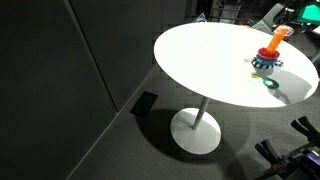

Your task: Remove the yellow, green and clear rings from the orange stand and put them on the table

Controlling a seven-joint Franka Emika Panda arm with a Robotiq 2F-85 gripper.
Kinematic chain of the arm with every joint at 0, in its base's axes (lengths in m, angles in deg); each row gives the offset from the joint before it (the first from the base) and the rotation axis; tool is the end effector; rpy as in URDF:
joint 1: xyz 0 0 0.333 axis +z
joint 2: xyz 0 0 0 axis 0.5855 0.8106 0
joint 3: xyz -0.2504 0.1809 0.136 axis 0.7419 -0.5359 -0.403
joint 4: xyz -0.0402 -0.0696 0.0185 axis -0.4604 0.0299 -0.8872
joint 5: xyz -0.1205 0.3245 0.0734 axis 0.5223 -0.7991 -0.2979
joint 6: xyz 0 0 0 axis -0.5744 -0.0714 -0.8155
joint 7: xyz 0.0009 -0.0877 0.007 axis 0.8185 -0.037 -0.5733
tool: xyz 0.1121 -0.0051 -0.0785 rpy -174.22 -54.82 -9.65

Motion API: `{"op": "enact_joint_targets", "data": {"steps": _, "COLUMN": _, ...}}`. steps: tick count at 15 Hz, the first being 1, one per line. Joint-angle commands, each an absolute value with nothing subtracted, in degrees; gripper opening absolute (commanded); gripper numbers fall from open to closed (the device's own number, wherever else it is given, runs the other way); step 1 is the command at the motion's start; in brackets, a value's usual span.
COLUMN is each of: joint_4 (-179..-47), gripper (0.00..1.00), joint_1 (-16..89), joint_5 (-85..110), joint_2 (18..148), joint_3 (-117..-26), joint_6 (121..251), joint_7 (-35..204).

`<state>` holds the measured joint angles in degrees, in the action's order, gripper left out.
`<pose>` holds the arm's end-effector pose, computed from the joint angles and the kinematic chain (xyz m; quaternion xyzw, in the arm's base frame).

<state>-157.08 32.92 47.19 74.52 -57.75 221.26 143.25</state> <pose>0.5034 -0.1502 0.3305 0.8862 -0.3892 0.2435 0.0618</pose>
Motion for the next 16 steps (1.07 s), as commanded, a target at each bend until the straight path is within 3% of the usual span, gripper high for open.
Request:
{"op": "enact_joint_targets", "data": {"steps": 1, "joint_4": -159.3, "gripper": 0.64, "joint_1": 33.1, "joint_5": 45.2, "joint_2": 69.6, "joint_3": -58.9, "joint_6": 218.8, "joint_7": 142.1}}
{"op": "enact_joint_targets", "data": {"steps": 16, "joint_4": -161.0, "gripper": 0.64, "joint_1": 34.6, "joint_5": 28.5, "joint_2": 68.0, "joint_3": -65.6, "joint_6": 212.0, "joint_7": 128.7}}
